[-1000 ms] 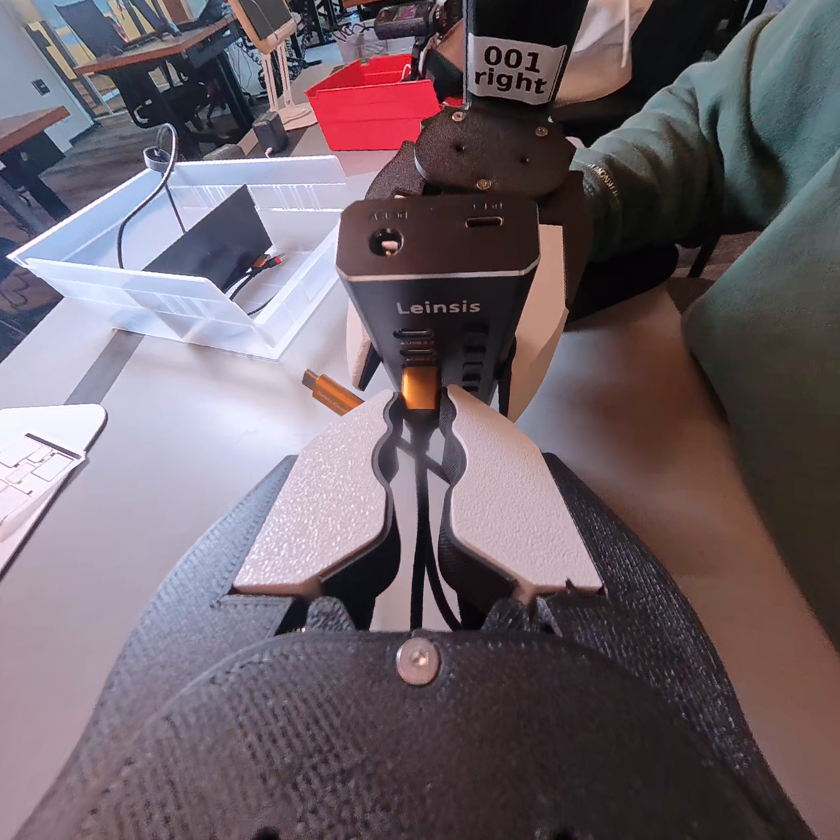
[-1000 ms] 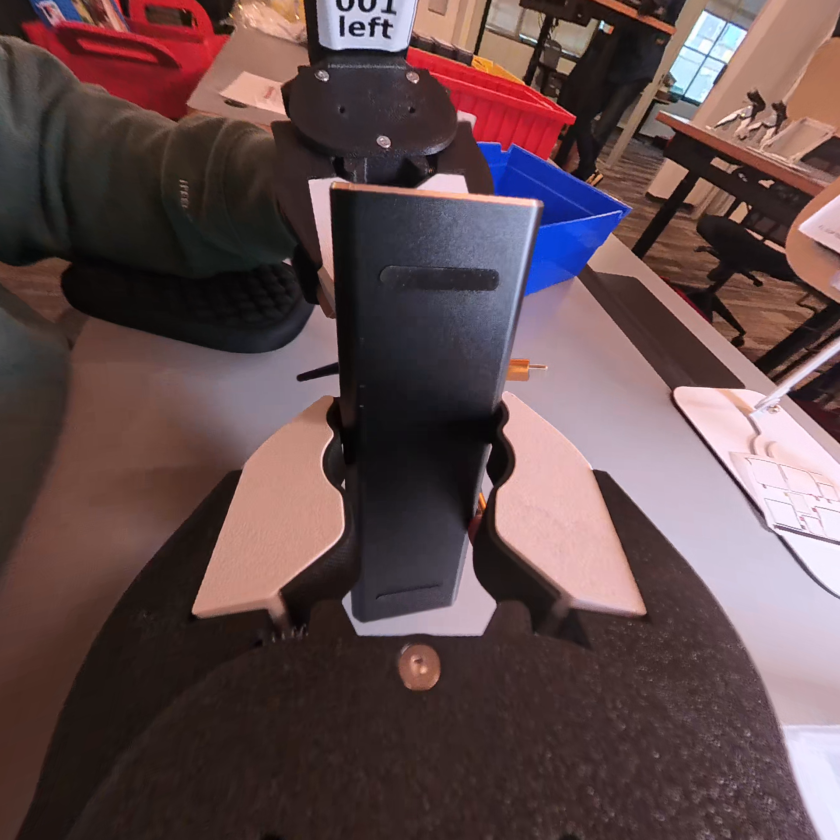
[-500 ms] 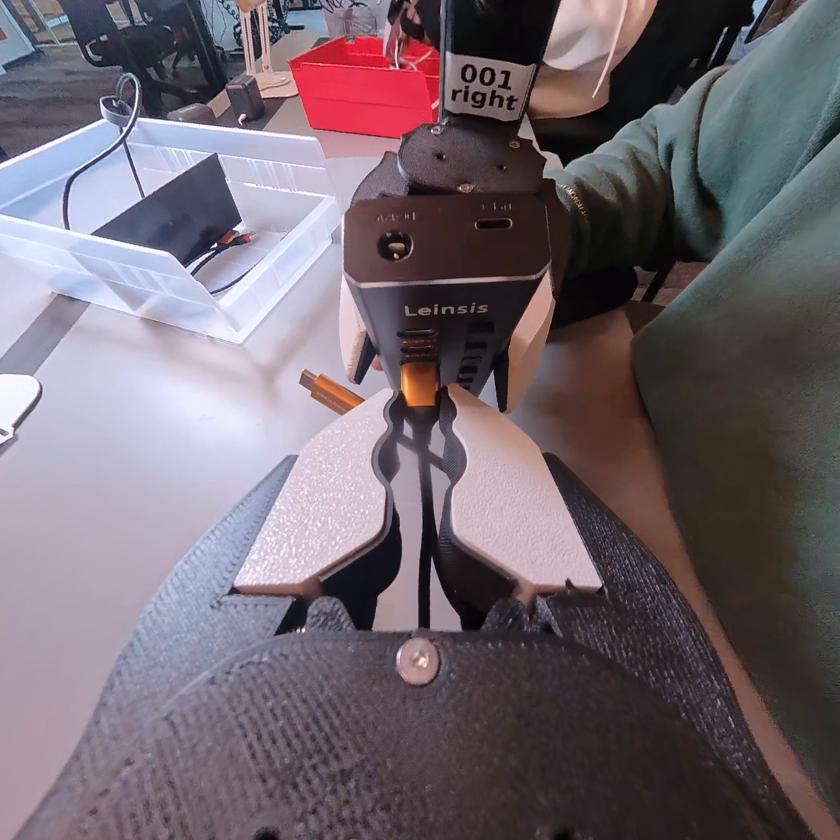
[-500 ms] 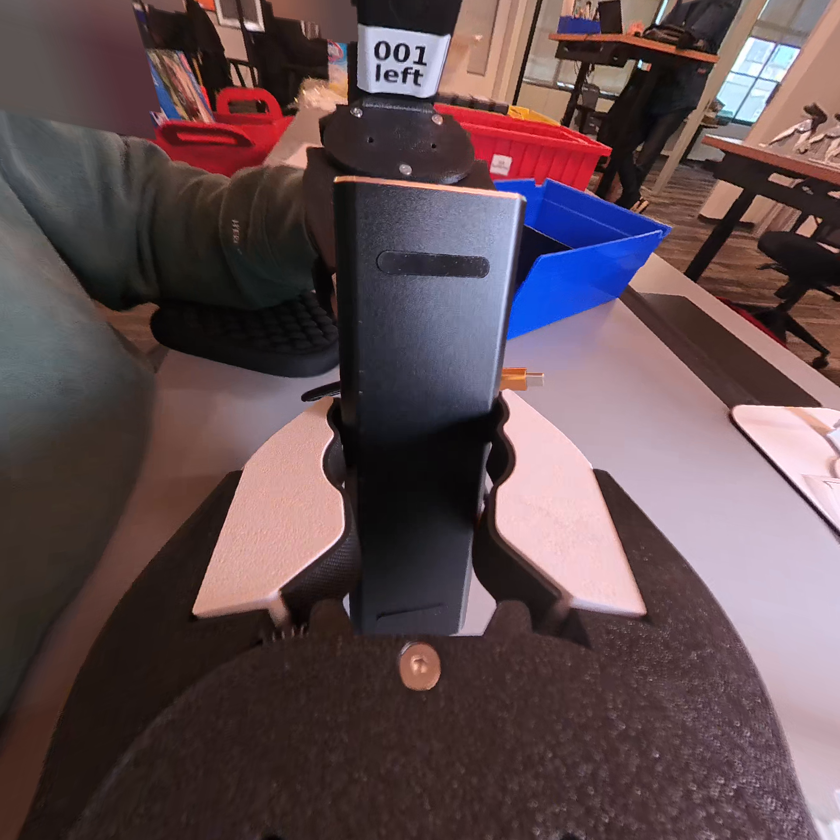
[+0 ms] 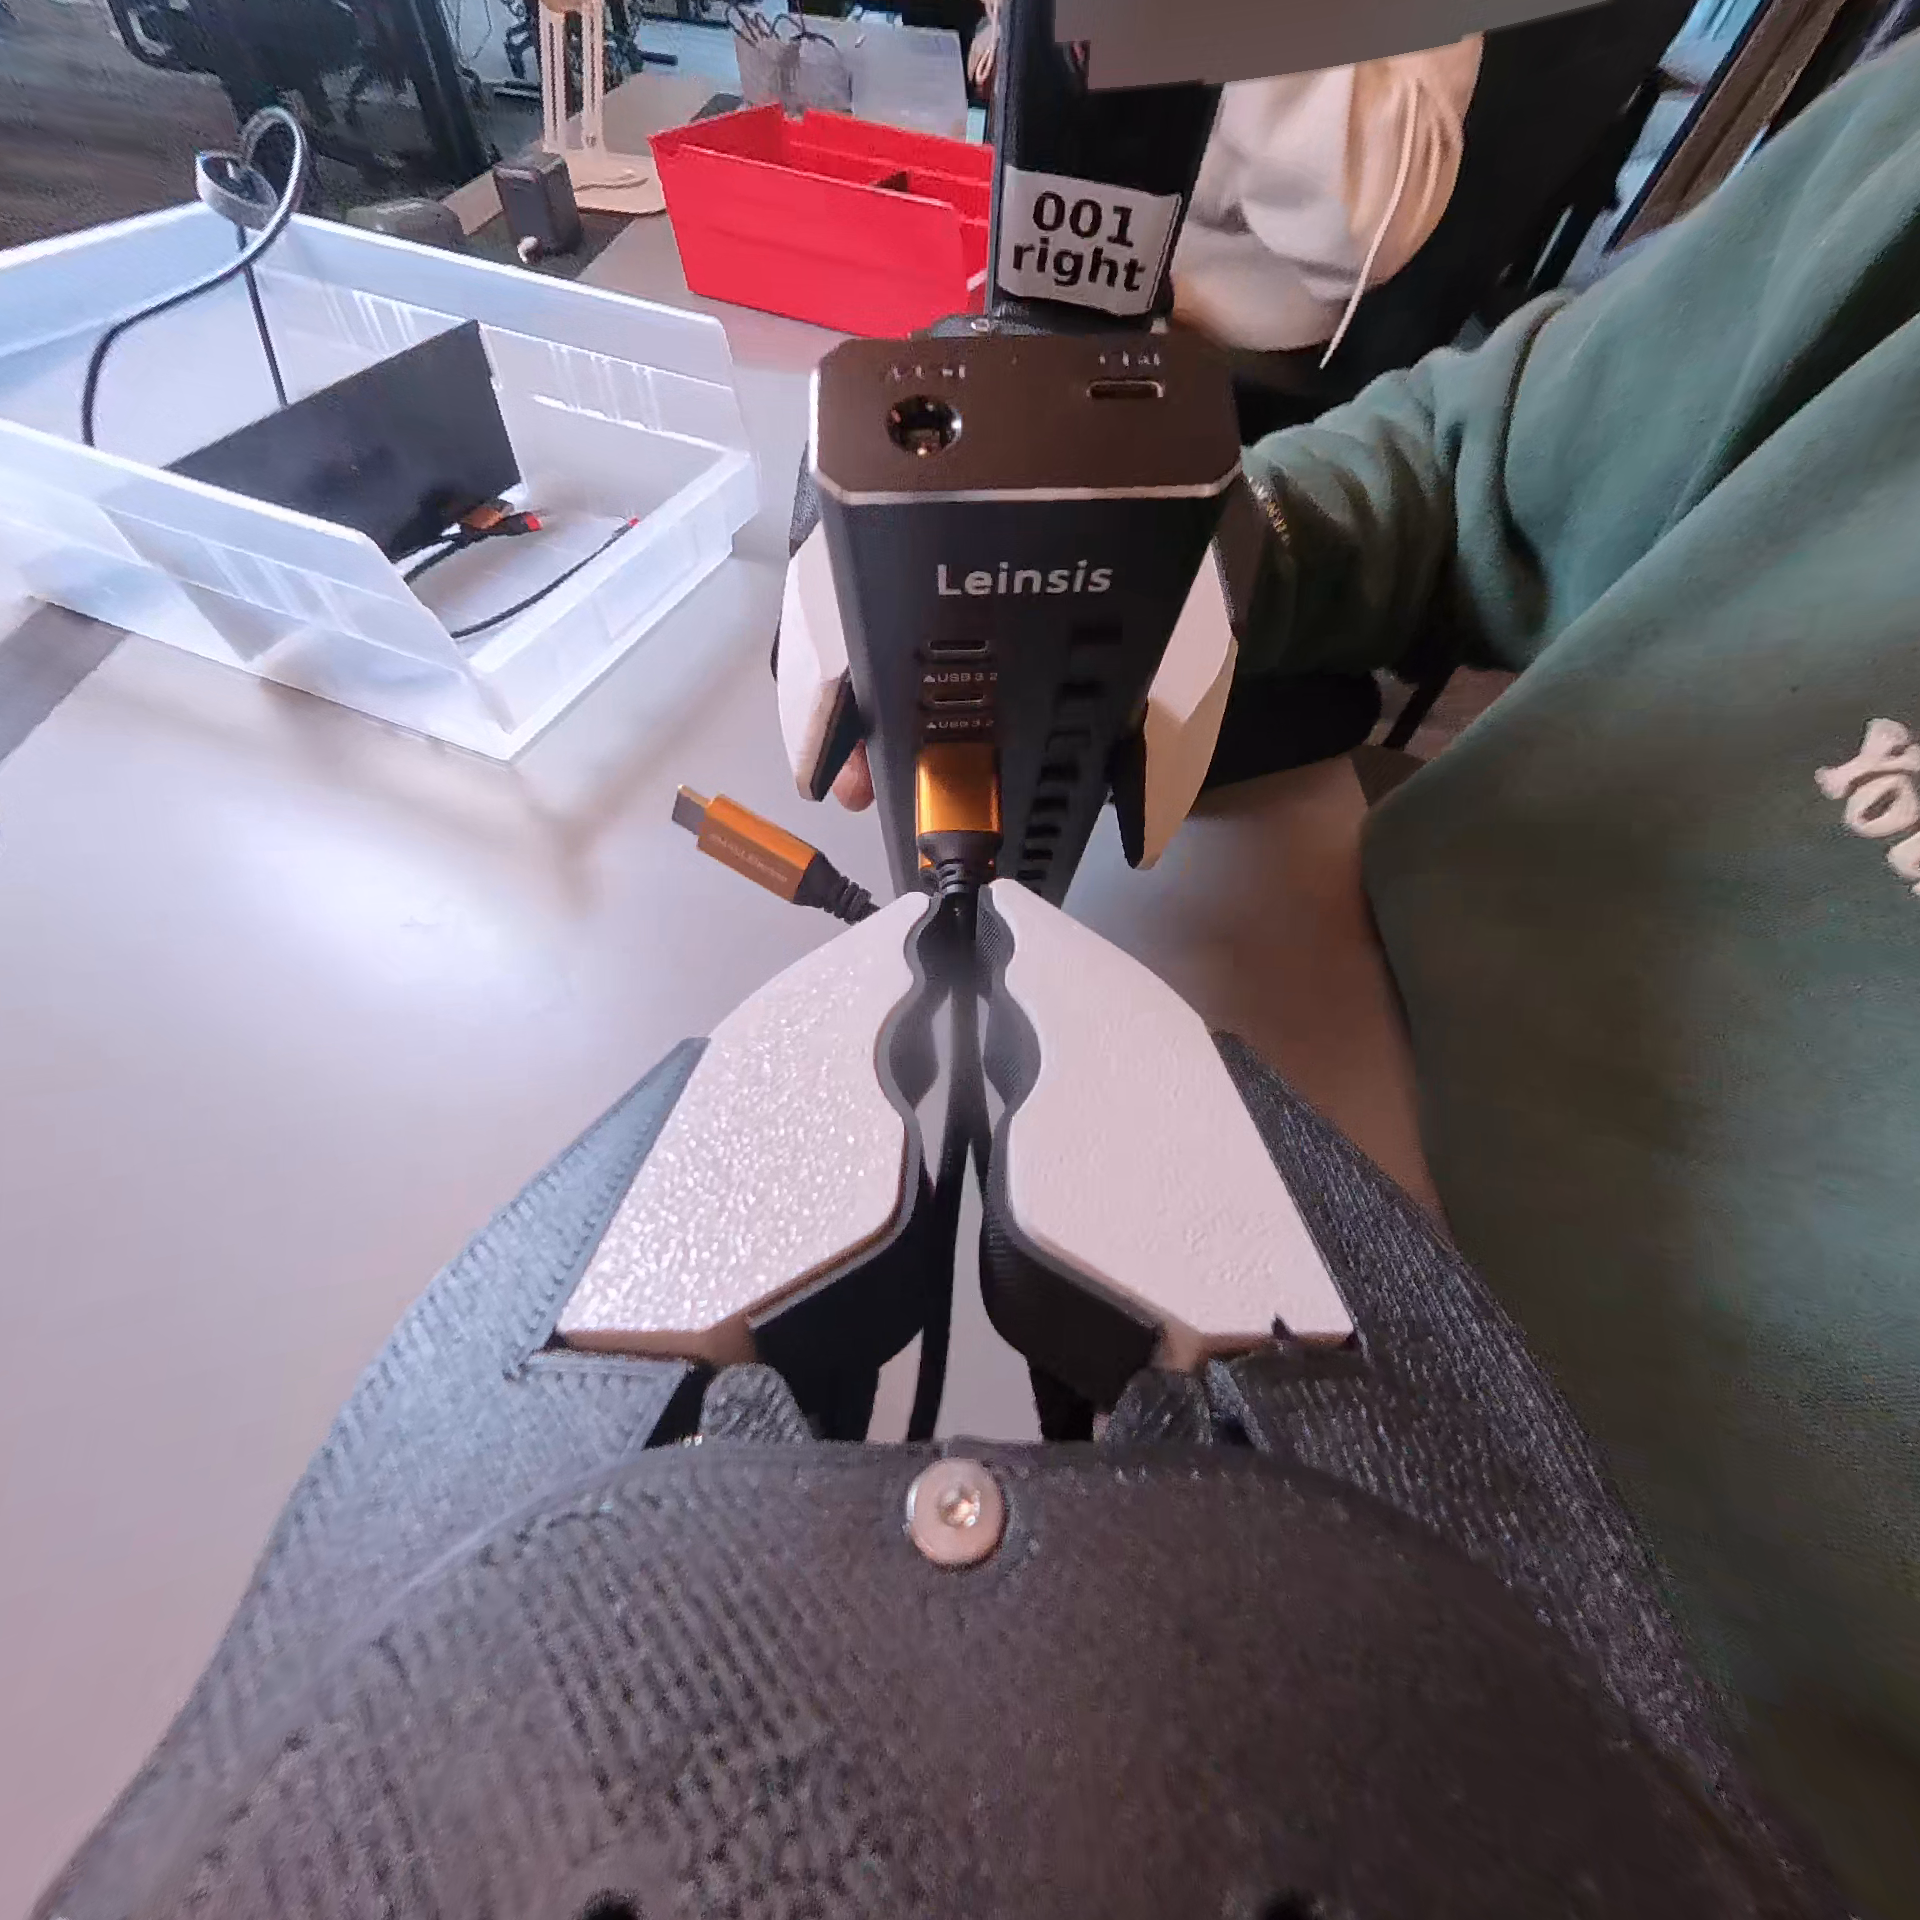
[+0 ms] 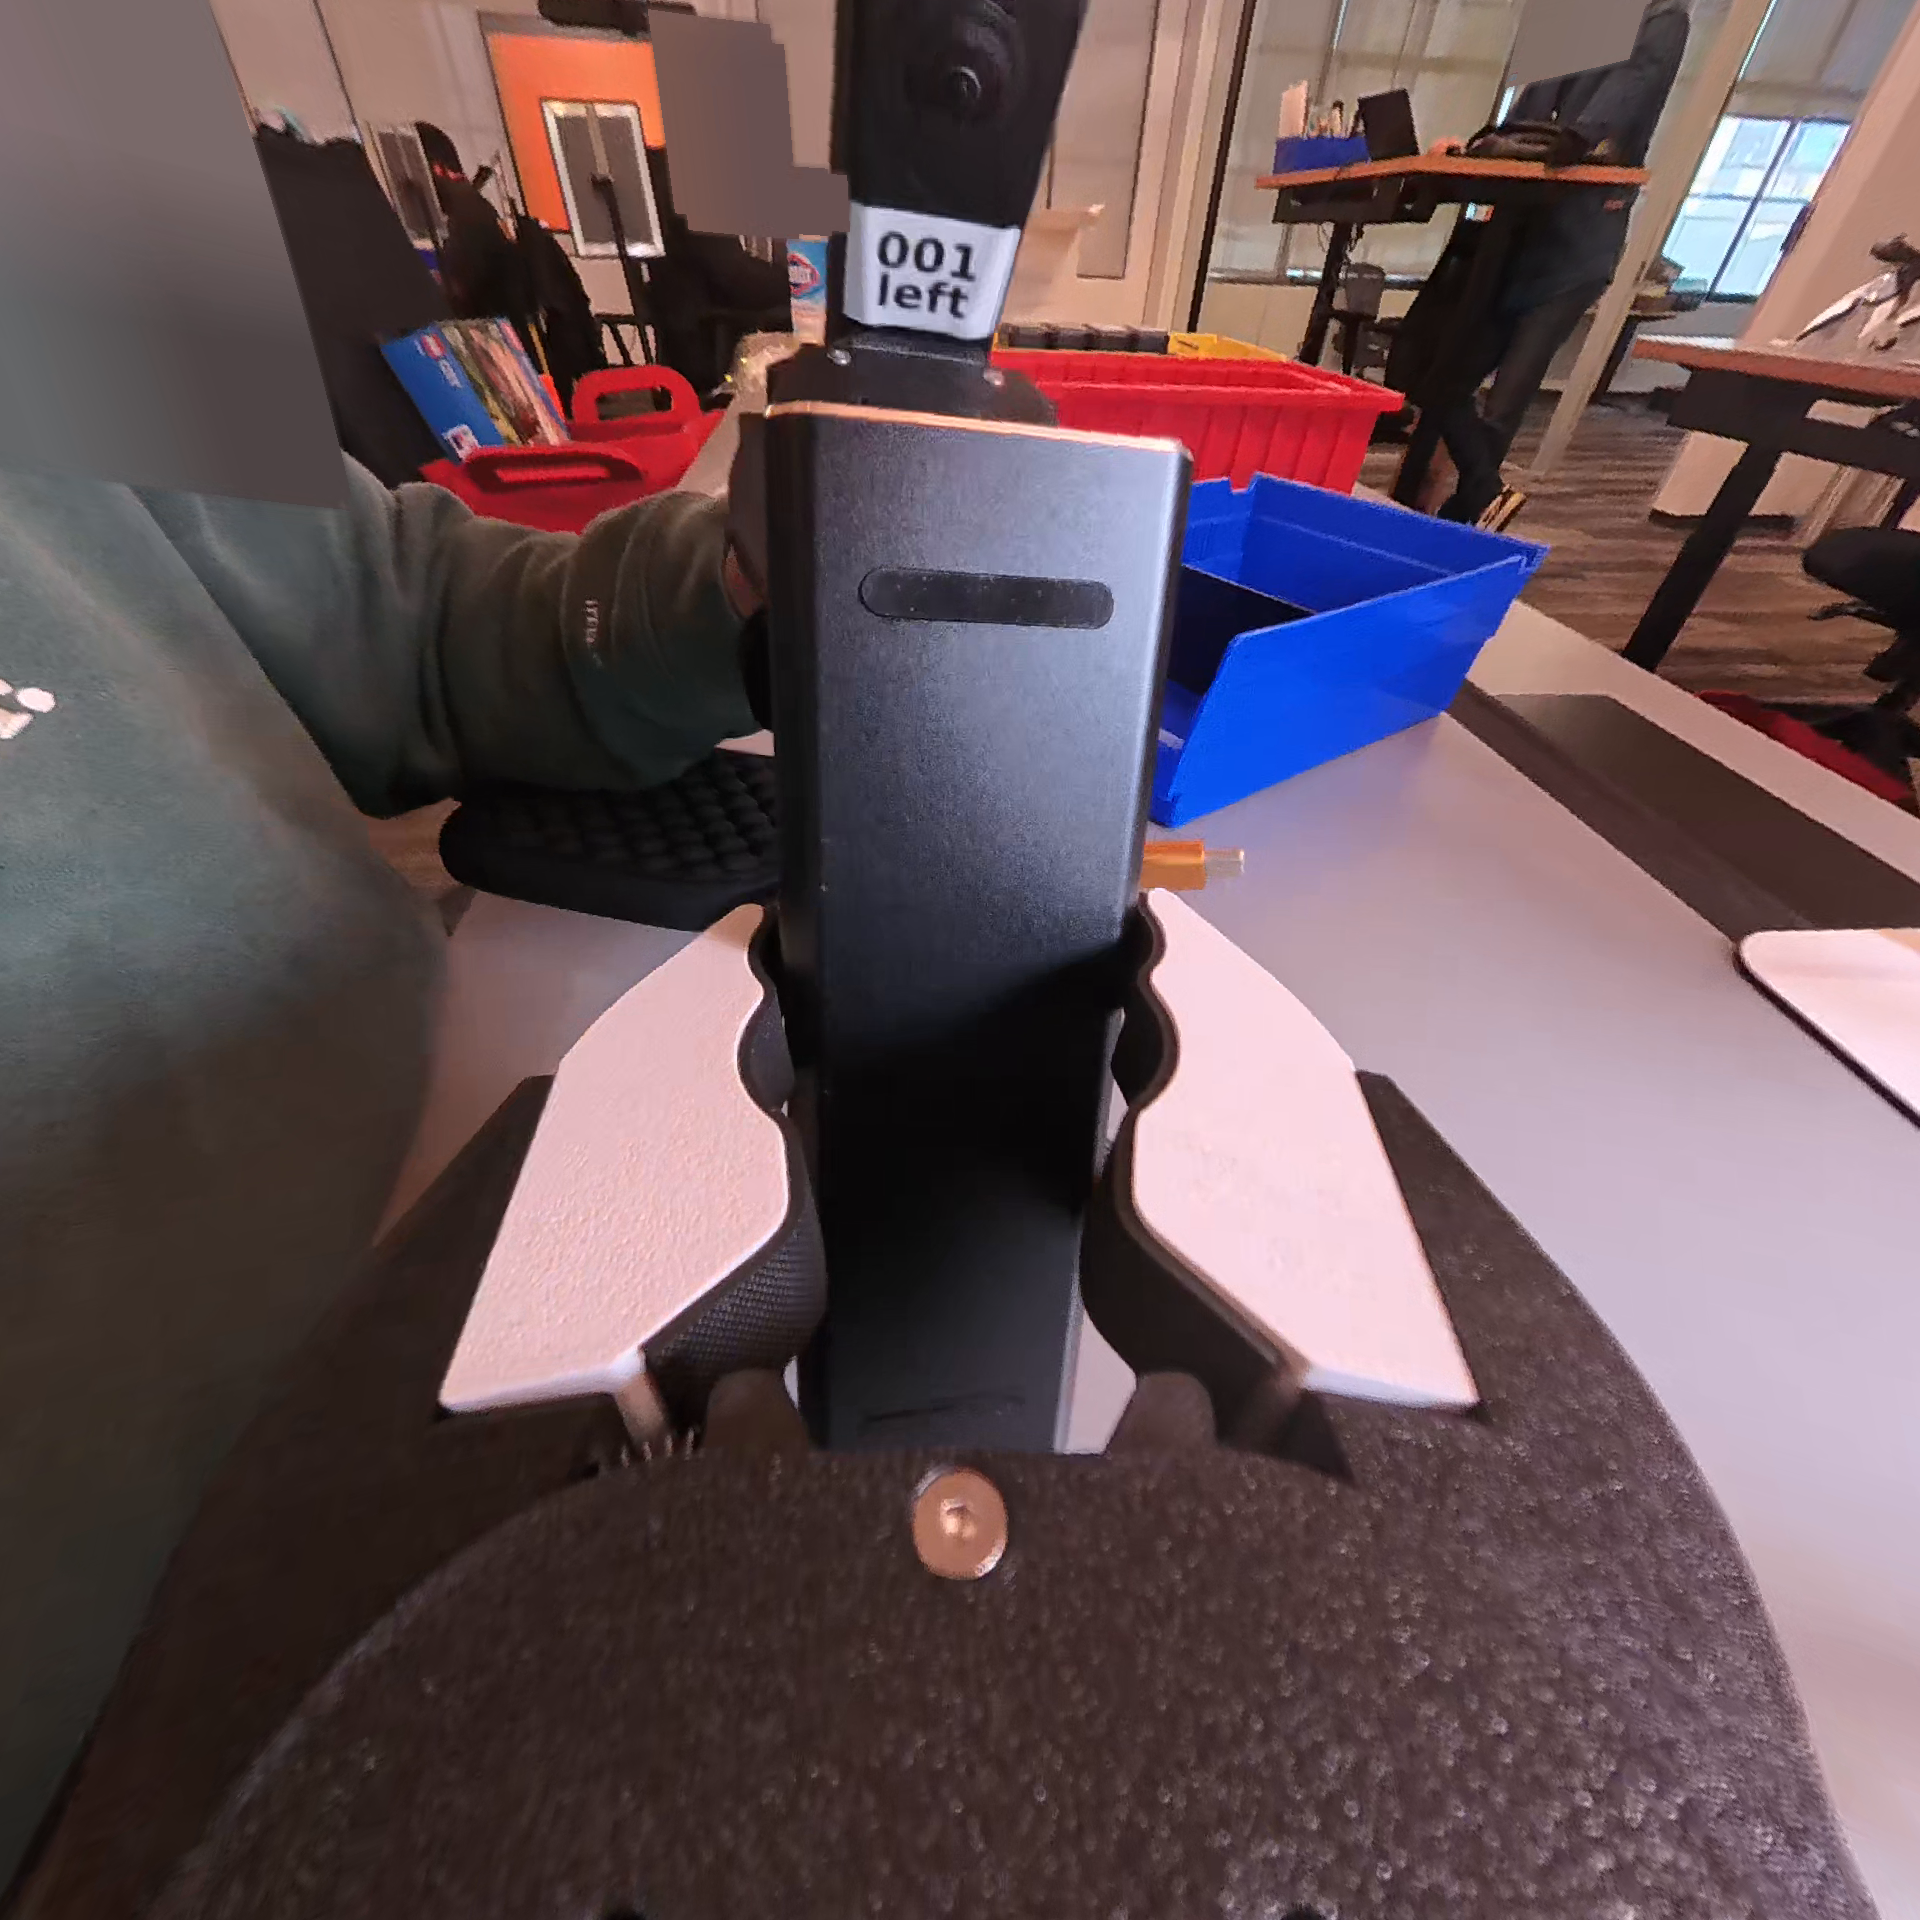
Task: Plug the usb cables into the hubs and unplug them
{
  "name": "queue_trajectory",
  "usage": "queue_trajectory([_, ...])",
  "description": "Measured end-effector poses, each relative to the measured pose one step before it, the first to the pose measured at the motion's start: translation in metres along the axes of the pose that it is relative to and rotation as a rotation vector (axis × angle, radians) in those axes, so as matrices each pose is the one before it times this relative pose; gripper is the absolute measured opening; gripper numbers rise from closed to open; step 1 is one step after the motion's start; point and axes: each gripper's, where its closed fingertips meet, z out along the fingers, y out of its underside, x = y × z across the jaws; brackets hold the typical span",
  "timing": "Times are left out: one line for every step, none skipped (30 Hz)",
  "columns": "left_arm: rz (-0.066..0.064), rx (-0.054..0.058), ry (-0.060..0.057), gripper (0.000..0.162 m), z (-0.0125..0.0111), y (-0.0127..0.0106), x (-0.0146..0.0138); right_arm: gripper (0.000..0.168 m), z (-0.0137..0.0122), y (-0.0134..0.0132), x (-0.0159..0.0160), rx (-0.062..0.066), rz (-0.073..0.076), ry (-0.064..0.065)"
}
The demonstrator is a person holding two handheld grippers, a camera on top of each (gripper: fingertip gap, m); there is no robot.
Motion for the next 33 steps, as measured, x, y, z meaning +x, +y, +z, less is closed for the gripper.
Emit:
queue_trajectory([0.0277, -0.0204, -0.0189, 0.006, 0.00059, 0.00021, -0.00046, 0.062, -0.00031, 0.00086, -0.00012, -0.0026, -0.0015, -0.0016])
queue_trajectory([0.0079, -0.0034, -0.0080, 0.005, 0.00060, -0.00023, -0.00105, 0.062, -0.00042, 0.00105, 0.00089, -0.0054, 0.0014, -0.0007])
queue_trajectory([-0.0083, 0.0001, 0.0009, 0.006, 0.00034, 0.00129, -0.00158, 0.062, 0.00013, 0.00082, 0.00121, -0.0034, 0.0001, 0.0026])
queue_trajectory([-0.0151, -0.0025, 0.0062, 0.006, 0.00013, 0.00148, -0.00052, 0.062, 0.00036, 0.00061, 0.00084, -0.0038, -0.0023, 0.0031])
queue_trajectory([-0.0049, -0.0008, 0.0016, 0.005, -0.00040, 0.00024, 0.00030, 0.062, 0.00032, 0.00048, -0.00009, -0.0028, -0.0009, -0.0011])
queue_trajectory([0.0034, -0.0011, -0.0059, 0.005, -0.00046, -0.00088, 0.00078, 0.062, -0.00017, -0.00049, -0.00053, 0.0001, -0.0013, -0.0042])
queue_trajectory([0.0113, 0.0015, -0.0015, 0.005, -0.00034, -0.00104, 0.00167, 0.062, -0.00081, -0.00128, -0.00107, 0.0014, -0.0059, -0.0050])
queue_trajectory([-0.0030, 0.0096, 0.0048, 0.005, -0.00047, -0.00150, 0.00115, 0.062, -0.00069, -0.00148, -0.00099, 0.0018, -0.0076, -0.0015])
queue_trajectory([-0.0082, 0.0081, 0.0046, 0.005, -0.00008, -0.00104, 0.00050, 0.062, -0.00061, -0.00109, -0.00042, 0.0019, -0.0041, 0.0011])
queue_trajectory([0.0024, 0.0017, -0.0032, 0.004, 0.00038, -0.00031, -0.00035, 0.062, -0.00056, -0.00036, 0.00010, 0.0022, 0.0030, 0.0000])
queue_trajectory([-0.0014, 0.0011, 0.0029, 0.005, 0.00014, -0.00007, 0.00027, 0.062, -0.00043, -0.00013, -0.00001, 0.0010, 0.0047, -0.0014])
queue_trajectory([-0.0048, 0.0053, 0.0077, 0.004, -0.00030, -0.00046, 0.00064, 0.062, -0.00008, -0.00031, -0.00032, 0.0008, -0.0013, -0.0002])
queue_trajectory([-0.0053, 0.0048, 0.0050, 0.004, -0.00011, -0.00026, 0.00064, 0.062, -0.00026, -0.00083, -0.00049, 0.0019, -0.0025, 0.0000])
queue_trajectory([-0.0012, 0.0046, 0.0052, 0.004, -0.00008, -0.00075, 0.00095, 0.062, -0.00040, -0.00087, -0.00064, 0.0037, 0.0045, -0.0050])
queue_trajectory([0.0014, 0.0020, -0.0001, 0.004, 0.00027, -0.00059, 0.00044, 0.062, -0.00057, -0.00071, -0.00044, 0.0061, 0.0085, -0.0049])
queue_trajectory([-0.0005, 0.0028, 0.0052, 0.004, 0.00001, -0.00009, 0.00047, 0.062, -0.00036, -0.00028, -0.00031, 0.0054, 0.0078, -0.0027])
queue_trajectory([-0.0088, 0.0100, 0.0075, 0.004, 0.00019, -0.00027, 0.00023, 0.062, -0.00015, -0.00024, -0.00031, 0.0056, 0.0072, -0.0015])
queue_trajectory([-0.0071, 0.0024, 0.0068, 0.004, 0.00028, 0.00049, 0.00019, 0.062, -0.00015, -0.00015, 0.00000, 0.0031, 0.0051, -0.0010])
queue_trajectory([-0.0072, 0.0002, 0.0117, 0.004, 0.00003, 0.00044, 0.00045, 0.062, -0.00011, 0.00028, -0.00021, -0.0005, 0.0019, -0.0021])
queue_trajectory([-0.0048, 0.0023, 0.0015, 0.004, 0.00027, 0.00046, -0.00088, 0.062, 0.00007, 0.00042, 0.00032, -0.0010, -0.0002, 0.0016])
queue_trajectory([-0.0019, 0.0002, 0.0001, 0.004, 0.00034, 0.00043, -0.00040, 0.062, 0.00006, 0.00052, 0.00048, -0.0001, 0.0033, 0.0001])
queue_trajectory([-0.0033, 0.0003, 0.0023, 0.004, -0.00019, 0.00007, -0.00010, 0.062, -0.00002, 0.00015, 0.00023, 0.0030, 0.0064, -0.0023])
queue_trajectory([-0.0016, 0.0020, -0.0019, 0.004, -0.00041, -0.00009, -0.00039, 0.062, 0.00032, -0.00005, 0.00032, 0.0026, 0.0036, -0.0002])
queue_trajectory([-0.0067, 0.0049, 0.0055, 0.004, -0.00022, -0.00013, 0.00017, 0.062, 0.00018, -0.00028, 0.00004, 0.0013, 0.0027, -0.0013])
queue_trajectory([-0.0093, 0.0078, 0.0071, 0.004, -0.00021, -0.00033, -0.00009, 0.062, 0.00003, -0.00023, 0.00006, 0.0018, 0.0039, -0.0012])
queue_trajectory([-0.0068, 0.0020, 0.0041, 0.004, 0.00027, 0.00036, -0.00020, 0.062, -0.00006, 0.00017, 0.00020, 0.0003, 0.0009, 0.0013])
queue_trajectory([-0.0038, 0.0067, 0.0050, 0.004, 0.00010, -0.00036, 0.00000, 0.062, -0.00031, 0.00001, 0.00003, 0.0011, 0.0003, 0.0004])
queue_trajectory([-0.0118, 0.0060, 0.0100, 0.004, 0.00009, -0.00032, 0.00042, 0.062, -0.00018, -0.00025, -0.00009, 0.0030, 0.0042, -0.0022])
queue_trajectory([-0.0083, 0.0069, 0.0070, 0.004, -0.00028, -0.00066, 0.00021, 0.062, -0.00017, -0.00038, -0.00007, 0.0033, 0.0028, -0.0006])
queue_trajectory([-0.0095, 0.0144, 0.0087, 0.004, -0.00009, -0.00192, 0.00087, 0.062, -0.00039, -0.00106, -0.00033, 0.0074, 0.0032, -0.0015])
queue_trajectory([-0.0088, 0.0117, 0.0027, 0.004, -0.00006, -0.00223, 0.00038, 0.062, -0.00059, -0.00175, -0.00007, 0.0121, 0.0089, -0.0048])
queue_trajectory([-0.0061, -0.0001, -0.0031, 0.004, 0.00025, -0.00077, -0.00082, 0.062, -0.00032, -0.00102, 0.00064, 0.0121, 0.0108, -0.0039])
queue_trajectory([0.0032, -0.0171, 0.0021, 0.005, 0.00006, 0.00156, -0.00020, 0.062, 0.00038, 0.00034, 0.00041, 0.0085, 0.0107, -0.0060])
